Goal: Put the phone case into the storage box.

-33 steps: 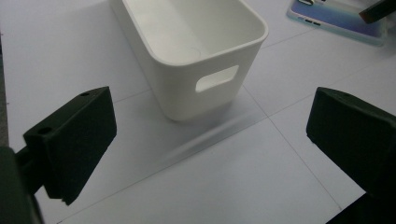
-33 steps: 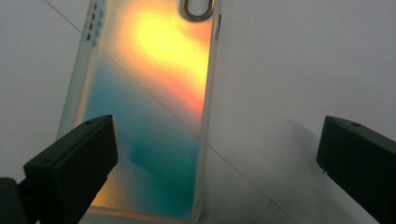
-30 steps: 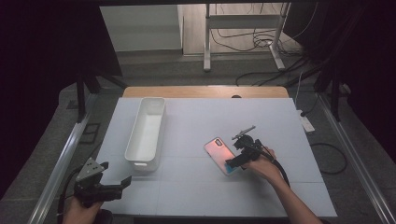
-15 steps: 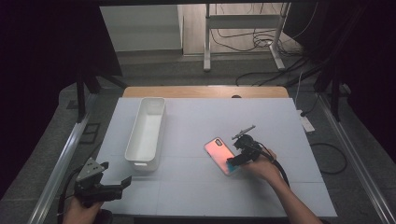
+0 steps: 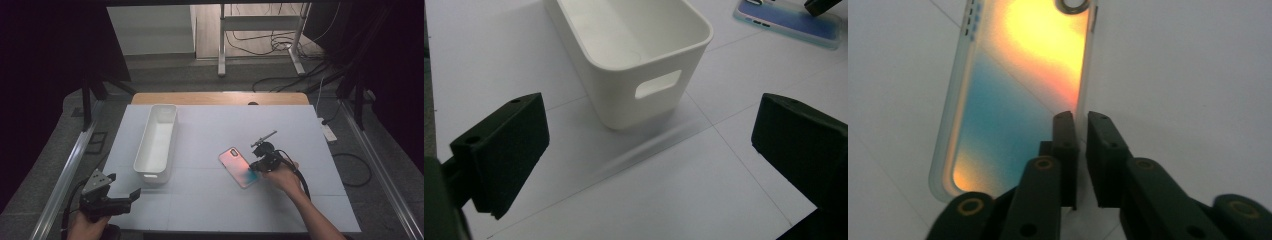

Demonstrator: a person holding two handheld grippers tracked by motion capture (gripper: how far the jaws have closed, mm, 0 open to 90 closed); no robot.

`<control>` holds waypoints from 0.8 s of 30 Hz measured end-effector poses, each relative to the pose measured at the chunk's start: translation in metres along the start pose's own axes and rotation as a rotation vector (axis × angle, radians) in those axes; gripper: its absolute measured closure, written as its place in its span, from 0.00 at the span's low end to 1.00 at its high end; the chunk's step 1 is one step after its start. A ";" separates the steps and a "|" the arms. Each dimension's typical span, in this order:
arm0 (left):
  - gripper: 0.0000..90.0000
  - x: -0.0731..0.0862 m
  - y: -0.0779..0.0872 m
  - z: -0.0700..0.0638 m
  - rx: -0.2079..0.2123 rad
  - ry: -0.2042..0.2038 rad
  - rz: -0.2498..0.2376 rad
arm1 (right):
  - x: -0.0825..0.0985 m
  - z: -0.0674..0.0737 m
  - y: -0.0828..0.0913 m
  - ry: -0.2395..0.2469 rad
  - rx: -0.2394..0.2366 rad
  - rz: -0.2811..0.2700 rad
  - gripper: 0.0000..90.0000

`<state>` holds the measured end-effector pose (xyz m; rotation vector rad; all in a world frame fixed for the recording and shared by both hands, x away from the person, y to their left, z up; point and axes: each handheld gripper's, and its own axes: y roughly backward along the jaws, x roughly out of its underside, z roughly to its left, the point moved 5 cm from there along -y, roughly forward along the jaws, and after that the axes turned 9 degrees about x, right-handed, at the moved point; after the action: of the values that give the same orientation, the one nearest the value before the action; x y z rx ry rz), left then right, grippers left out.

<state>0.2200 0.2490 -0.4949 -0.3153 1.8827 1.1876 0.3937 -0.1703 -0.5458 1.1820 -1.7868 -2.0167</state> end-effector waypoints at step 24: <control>0.01 -0.001 0.000 0.001 -0.022 0.012 -0.003 | -0.002 -0.004 0.020 -0.067 0.005 -0.085 0.98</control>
<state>0.2209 0.2496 -0.4945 -0.3380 1.8805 1.2081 0.3905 -0.1775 -0.5268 1.2262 -1.8020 -2.1239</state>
